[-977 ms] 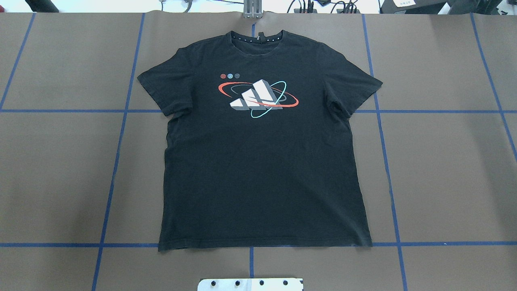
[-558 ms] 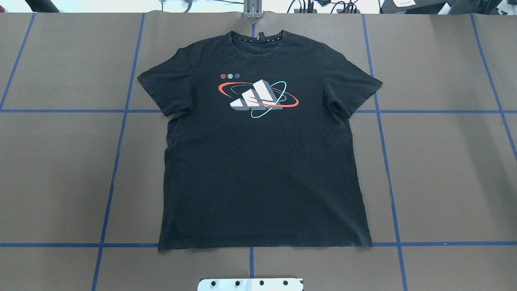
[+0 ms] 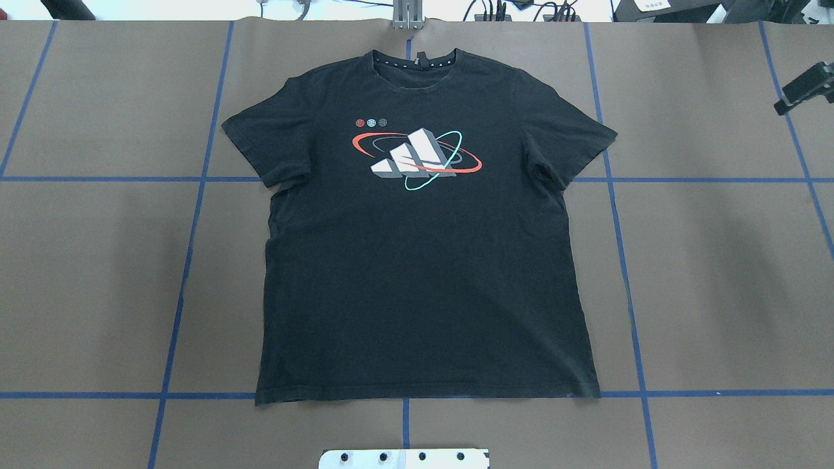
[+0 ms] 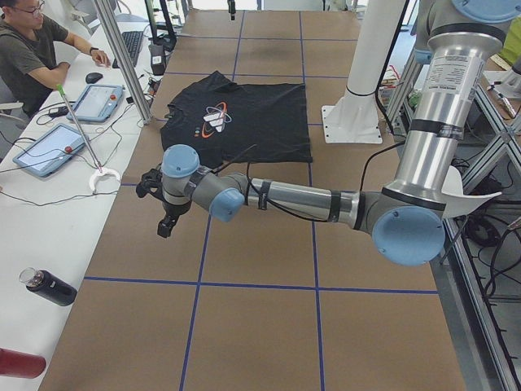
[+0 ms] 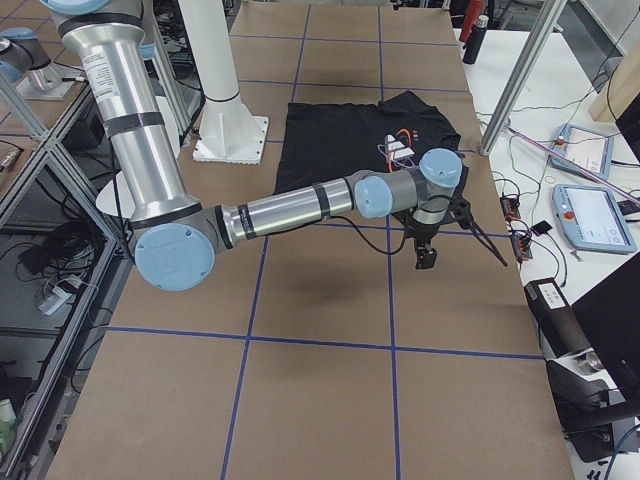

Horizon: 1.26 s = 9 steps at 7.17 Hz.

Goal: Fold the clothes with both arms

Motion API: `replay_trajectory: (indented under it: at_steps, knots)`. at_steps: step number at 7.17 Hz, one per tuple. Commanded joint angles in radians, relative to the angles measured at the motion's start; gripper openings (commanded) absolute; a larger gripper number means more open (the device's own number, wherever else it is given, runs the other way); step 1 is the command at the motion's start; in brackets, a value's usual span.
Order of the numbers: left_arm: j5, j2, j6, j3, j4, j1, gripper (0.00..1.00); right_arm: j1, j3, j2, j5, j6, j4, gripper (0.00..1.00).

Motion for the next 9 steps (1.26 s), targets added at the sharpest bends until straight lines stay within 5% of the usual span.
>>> replay_trajectory:
  at_steps: [1, 3, 4, 7, 9]
  knots:
    - [0.037, -0.105, -0.035, 0.105, -0.106, 0.084, 1.0, -0.062, -0.152, 0.053, -0.012, 0.085, 0.285, 1.0]
    - [0.148, -0.121, -0.386, 0.206, -0.391, 0.207, 1.0, -0.114, -0.293, 0.104, -0.012, 0.362, 0.573, 1.0]
    - [0.157, -0.153, -0.484, 0.298, -0.527, 0.218, 1.0, -0.15, -0.297, 0.122, -0.024, 0.428, 0.606, 1.0]
    - [0.228, -0.223, -0.585, 0.347, -0.555, 0.264, 1.0, -0.318, -0.418, 0.179, -0.276, 0.577, 0.852, 0.98]
    - [0.228, -0.234, -0.6, 0.347, -0.553, 0.269, 1.0, -0.365, -0.445, 0.19, -0.319, 0.581, 0.882, 0.98]
